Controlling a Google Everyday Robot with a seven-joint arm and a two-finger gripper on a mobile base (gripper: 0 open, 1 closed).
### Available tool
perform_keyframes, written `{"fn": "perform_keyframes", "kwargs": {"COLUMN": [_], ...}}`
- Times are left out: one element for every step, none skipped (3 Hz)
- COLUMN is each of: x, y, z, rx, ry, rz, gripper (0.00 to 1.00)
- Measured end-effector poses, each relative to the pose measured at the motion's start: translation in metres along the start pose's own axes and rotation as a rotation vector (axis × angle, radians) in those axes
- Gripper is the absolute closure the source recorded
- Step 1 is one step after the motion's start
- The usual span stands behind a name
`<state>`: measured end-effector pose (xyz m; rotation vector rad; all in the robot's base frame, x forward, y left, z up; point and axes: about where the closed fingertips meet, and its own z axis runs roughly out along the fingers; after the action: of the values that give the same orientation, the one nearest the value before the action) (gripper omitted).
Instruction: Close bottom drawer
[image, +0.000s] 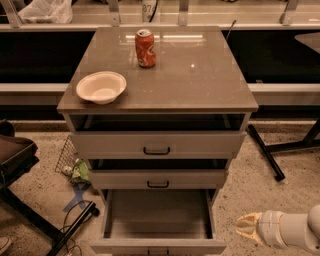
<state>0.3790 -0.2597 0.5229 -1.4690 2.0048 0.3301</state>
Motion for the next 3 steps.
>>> {"fn": "perform_keyframes", "kwargs": {"x": [0.002,0.014,0.039], "y": [0.004,0.011,0.022], "z": [0.011,0.044,0.095], "rx": [-0.010,-0.028,-0.044], "ry": [-0.005,-0.022,-0.072], "rz": [0.012,0.028,0.060], "gripper": [1.00,1.00,1.00]}}
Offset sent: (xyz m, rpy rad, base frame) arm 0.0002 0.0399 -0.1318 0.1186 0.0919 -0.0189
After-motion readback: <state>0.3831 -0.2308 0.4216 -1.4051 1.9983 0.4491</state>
